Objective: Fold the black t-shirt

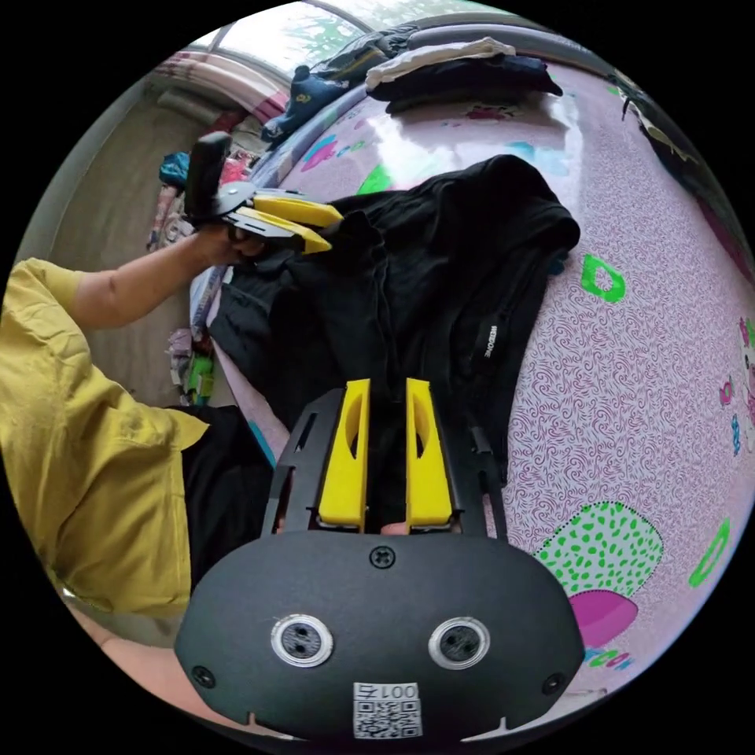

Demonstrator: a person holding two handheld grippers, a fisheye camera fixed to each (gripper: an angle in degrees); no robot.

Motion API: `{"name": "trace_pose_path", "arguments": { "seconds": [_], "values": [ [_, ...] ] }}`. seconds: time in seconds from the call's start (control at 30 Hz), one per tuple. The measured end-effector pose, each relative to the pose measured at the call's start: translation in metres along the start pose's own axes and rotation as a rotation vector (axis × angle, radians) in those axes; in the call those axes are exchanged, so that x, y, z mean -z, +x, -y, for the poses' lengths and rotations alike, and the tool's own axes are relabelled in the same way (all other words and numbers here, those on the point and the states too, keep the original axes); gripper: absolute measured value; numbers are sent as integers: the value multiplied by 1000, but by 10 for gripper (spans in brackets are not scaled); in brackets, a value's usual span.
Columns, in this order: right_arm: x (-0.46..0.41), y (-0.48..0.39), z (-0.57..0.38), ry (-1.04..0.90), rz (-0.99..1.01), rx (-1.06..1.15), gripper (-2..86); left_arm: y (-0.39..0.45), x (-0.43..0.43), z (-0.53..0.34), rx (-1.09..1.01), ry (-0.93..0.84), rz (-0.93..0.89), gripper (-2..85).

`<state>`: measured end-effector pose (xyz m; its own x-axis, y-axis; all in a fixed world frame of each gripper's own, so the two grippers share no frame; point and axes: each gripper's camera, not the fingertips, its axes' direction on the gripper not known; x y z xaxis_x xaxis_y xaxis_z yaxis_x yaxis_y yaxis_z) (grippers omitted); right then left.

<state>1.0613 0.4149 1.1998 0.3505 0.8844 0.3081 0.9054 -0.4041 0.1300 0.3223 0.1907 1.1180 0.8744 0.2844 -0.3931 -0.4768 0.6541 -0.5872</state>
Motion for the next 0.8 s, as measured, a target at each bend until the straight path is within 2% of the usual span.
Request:
{"name": "trace_pose_path", "arguments": {
  "seconds": [0.07,0.13,0.3,0.37,0.47,0.63,0.7,0.8],
  "values": [
    [-6,-8,-5,-8,-83,30,28,3,-15,7,-12,-60,27,8],
    [-1,-12,-10,16,-83,44,19,10,-11,5,-46,-20,80,-6],
    [31,-36,-30,145,-78,114,9,10,32,-24,-78,195,-71,-11],
    [42,-53,-40,175,-80,164,9,10,43,-37,-100,220,-119,-11],
    [33,-65,-47,102,-68,212,15,19,46,-57,-178,146,-161,-14],
    [12,-52,-42,-59,72,223,48,47,5,-87,-333,-110,-166,-15],
    [19,-38,-33,-39,133,198,59,50,-4,-93,-315,-139,-133,-15],
    [41,-11,-5,99,102,138,68,50,-8,-101,-241,-111,-93,-13]
  ]
}}
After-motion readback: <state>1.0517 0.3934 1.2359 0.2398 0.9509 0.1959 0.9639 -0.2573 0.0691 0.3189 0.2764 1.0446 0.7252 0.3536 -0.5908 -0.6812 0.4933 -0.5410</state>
